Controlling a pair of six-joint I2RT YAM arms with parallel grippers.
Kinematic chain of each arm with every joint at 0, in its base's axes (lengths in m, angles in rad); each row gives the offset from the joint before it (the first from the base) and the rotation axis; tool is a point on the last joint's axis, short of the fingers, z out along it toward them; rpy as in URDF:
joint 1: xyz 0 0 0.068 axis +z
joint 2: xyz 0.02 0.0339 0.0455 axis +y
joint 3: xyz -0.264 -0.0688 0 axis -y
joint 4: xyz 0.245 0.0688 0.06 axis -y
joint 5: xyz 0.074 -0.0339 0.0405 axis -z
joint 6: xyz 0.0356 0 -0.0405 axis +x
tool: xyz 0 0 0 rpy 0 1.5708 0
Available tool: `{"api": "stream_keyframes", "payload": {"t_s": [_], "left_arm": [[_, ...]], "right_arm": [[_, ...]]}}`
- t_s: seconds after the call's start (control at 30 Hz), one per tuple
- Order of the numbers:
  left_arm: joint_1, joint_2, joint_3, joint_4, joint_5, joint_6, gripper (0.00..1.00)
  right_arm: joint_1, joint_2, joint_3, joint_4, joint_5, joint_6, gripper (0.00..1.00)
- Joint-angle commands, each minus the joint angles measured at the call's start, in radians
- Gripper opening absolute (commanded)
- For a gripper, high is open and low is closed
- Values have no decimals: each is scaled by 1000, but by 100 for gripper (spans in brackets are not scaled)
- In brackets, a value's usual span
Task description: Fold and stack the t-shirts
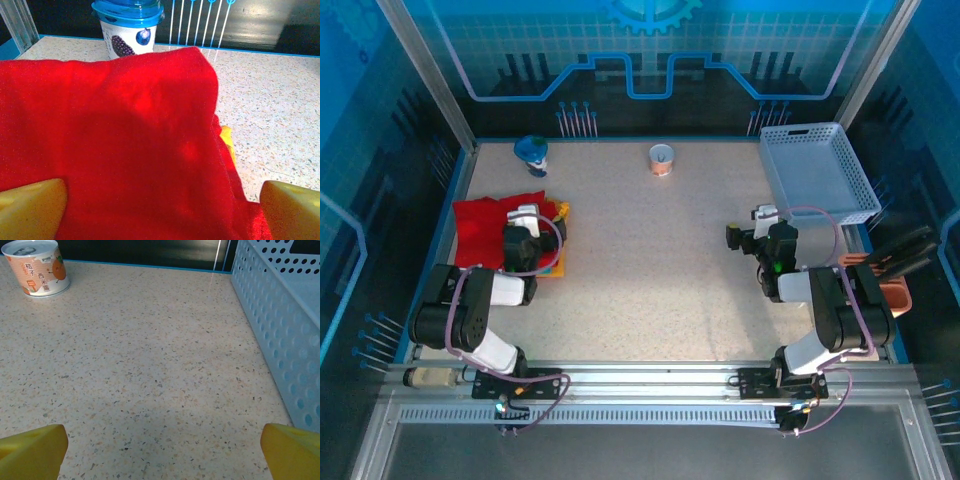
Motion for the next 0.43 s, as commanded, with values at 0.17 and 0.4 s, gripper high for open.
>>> {"api": "stream_keyframes", "payload": {"t_s": [0.17, 0.4], "left_arm": [[-3, 6, 11, -24, 0, -3, 99], [-3, 6, 11, -24, 0, -3, 99]], "right_arm": [[10, -1, 18, 13, -34, -30, 100], [9, -2, 15, 14, -32, -28, 100]]}}
